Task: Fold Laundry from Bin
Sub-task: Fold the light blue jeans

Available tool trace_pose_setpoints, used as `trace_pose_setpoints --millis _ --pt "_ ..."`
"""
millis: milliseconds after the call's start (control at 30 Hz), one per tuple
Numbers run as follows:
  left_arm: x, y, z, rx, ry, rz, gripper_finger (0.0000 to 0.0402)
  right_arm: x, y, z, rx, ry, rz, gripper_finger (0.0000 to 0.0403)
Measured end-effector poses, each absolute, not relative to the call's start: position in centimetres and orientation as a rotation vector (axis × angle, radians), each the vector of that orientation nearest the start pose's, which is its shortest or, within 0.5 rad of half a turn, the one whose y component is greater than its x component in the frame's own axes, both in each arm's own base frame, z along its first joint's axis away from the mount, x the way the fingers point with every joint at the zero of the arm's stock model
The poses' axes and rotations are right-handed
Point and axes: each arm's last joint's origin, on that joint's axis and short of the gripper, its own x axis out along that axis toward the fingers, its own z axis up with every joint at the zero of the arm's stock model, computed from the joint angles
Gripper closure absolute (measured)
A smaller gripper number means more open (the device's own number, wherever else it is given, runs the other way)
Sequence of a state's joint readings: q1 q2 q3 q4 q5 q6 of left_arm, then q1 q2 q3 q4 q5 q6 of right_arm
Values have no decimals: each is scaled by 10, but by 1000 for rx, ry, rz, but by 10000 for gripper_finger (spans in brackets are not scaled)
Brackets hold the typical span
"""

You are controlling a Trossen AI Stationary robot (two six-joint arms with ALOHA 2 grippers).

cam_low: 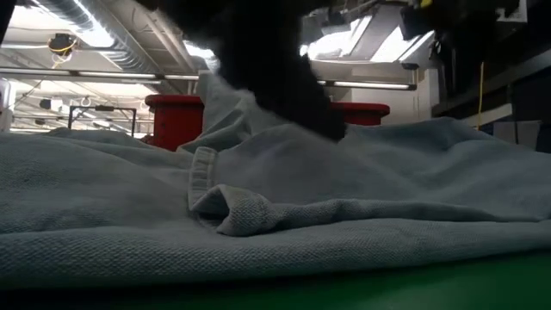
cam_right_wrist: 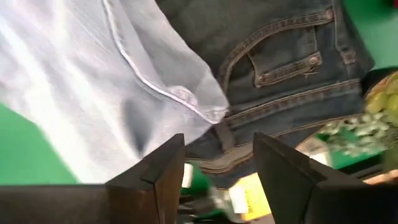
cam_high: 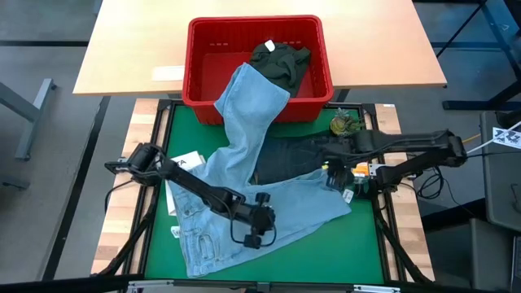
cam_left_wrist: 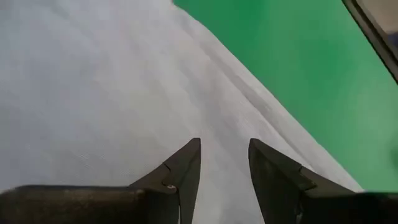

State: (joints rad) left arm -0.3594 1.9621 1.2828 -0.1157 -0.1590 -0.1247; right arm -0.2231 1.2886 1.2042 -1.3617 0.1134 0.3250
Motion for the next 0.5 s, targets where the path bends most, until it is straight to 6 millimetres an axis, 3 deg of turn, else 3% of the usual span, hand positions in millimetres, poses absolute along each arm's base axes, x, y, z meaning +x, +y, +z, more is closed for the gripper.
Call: trace_pose_setpoints --millis 233,500 --pt "420 -119 213 102 618 55 271 192 -18 313 448 1304 -506 212" --pt "443 -78 233 6 402 112 271 189 34 304 485 1299 -524 212"
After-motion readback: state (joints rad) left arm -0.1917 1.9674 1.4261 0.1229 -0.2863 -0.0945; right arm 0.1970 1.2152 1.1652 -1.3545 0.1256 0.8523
